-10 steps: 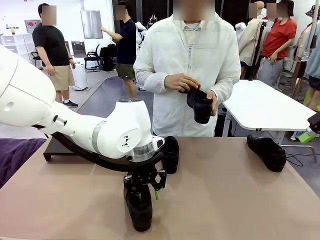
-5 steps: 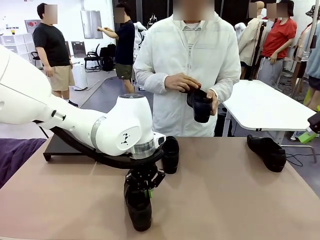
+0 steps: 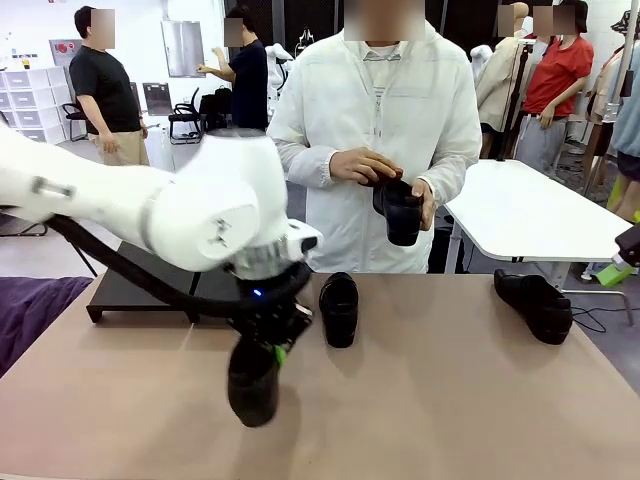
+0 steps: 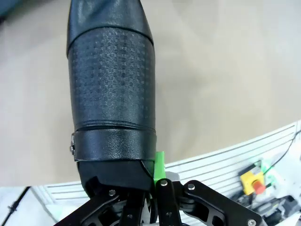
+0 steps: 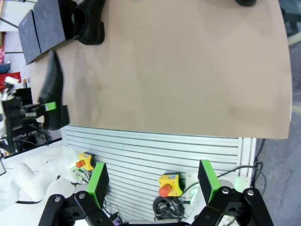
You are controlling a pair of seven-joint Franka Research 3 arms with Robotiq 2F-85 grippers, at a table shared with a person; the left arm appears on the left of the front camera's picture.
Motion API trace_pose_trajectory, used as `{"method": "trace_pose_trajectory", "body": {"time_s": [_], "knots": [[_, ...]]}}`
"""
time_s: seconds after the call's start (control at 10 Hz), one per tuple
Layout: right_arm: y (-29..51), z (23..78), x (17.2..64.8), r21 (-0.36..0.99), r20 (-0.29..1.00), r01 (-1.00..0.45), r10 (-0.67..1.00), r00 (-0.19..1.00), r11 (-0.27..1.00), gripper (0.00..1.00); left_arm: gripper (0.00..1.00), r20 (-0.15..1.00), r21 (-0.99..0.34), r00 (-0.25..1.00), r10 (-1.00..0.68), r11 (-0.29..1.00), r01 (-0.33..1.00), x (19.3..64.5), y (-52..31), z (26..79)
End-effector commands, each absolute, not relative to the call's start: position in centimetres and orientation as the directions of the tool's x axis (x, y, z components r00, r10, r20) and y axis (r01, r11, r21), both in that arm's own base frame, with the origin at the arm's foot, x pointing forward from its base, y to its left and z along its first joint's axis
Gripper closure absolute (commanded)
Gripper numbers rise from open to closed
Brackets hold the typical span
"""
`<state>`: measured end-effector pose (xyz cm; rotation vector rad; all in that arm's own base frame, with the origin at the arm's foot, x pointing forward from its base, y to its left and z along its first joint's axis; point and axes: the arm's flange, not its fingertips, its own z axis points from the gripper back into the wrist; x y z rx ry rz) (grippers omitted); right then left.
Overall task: Organize the shoes by placing them on the stand.
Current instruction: Place the Shoe from the middle of the table onto the Shoes Stand.
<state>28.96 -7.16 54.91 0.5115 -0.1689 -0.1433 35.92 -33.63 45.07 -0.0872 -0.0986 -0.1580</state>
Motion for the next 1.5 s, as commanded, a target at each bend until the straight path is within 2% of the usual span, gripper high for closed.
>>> {"method": "trace_pose_trajectory", "body": {"time_s": [0.0,0.1,0.2,0.3,0.4,1.0,1.3,1.4], "knots": [[-7.5,55.0,29.0,0.501,0.136,0.069,-0.157,0.978,0.863,0.0,1.0,0.247,0.015,0.931,-0.269,0.962,0.274,32.8,-27.3,49.7],[-7.5,55.0,29.0,0.501,0.136,0.069,-0.157,0.978,0.863,0.0,1.0,0.279,0.044,0.901,-0.332,0.942,0.334,31.8,-24.9,50.9],[-7.5,55.0,29.0,0.501,0.136,0.069,-0.157,0.978,0.863,0.0,1.0,0.29,0.037,0.911,-0.295,0.954,0.297,31.4,-23.1,51.3],[-7.5,55.0,29.0,0.501,0.136,0.069,-0.157,0.978,0.863,0.0,1.0,0.299,-0.042,0.939,-0.168,0.981,0.189,30.9,-22.3,51.6],[-7.5,55.0,29.0,0.501,0.136,0.069,-0.157,0.978,0.863,0.0,1.0,0.246,0.033,0.924,-0.293,0.955,0.294,32.1,-25.5,51.7],[-7.5,55.0,29.0,0.501,0.136,0.069,-0.157,0.978,0.863,0.0,1.0,0.228,0.042,0.926,-0.302,0.953,0.3,31.8,-25.7,50.6],[-7.5,55.0,29.0,0.501,0.136,0.069,-0.157,0.978,0.863,0.0,1.0,0.278,0.05,0.917,-0.287,0.957,0.284,41.5,-23.1,52.4],[-7.5,55.0,29.0,0.501,0.136,0.069,-0.157,0.978,0.863,0.0,1.0,0.281,0.047,0.931,-0.235,0.972,0.232,43.5,-21.7,52.0]]}}
